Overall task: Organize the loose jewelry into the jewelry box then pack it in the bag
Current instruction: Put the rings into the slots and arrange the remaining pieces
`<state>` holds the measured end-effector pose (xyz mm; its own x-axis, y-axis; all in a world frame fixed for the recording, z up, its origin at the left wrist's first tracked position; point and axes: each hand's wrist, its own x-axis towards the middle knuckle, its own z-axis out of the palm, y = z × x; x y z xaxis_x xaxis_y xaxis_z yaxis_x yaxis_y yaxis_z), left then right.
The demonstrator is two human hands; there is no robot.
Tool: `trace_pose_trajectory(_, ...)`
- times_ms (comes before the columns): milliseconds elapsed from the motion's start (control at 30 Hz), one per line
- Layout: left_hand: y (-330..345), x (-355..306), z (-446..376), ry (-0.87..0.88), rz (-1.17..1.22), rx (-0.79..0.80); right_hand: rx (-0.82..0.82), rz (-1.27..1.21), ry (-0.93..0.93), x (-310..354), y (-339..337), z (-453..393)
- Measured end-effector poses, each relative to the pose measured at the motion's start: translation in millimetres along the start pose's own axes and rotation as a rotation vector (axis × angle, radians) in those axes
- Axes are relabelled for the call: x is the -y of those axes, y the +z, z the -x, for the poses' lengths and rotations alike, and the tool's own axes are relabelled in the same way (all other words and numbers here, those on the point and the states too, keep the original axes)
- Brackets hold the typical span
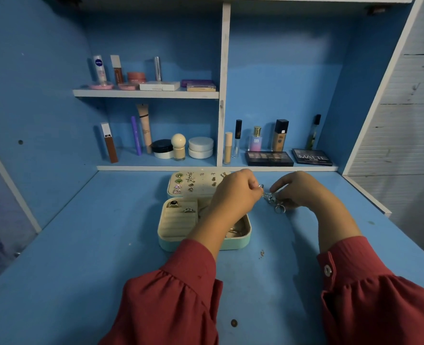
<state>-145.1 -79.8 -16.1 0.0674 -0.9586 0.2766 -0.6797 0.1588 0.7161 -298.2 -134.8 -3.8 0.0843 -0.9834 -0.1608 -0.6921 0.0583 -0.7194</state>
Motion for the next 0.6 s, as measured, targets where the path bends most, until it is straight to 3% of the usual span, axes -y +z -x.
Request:
trace_pose_trajectory(400,-12.8,9.1,-2.6,-0.1,0.443,-0.028,-0.038,0.078,-0.102,-3.0,1.8,1.4)
trace_pose_trajectory(600,-18.1,10.7,-3.1,-0.189,0.624,-0.017,-0.062,-0.271,-0.147,3.8,3.7,4.2)
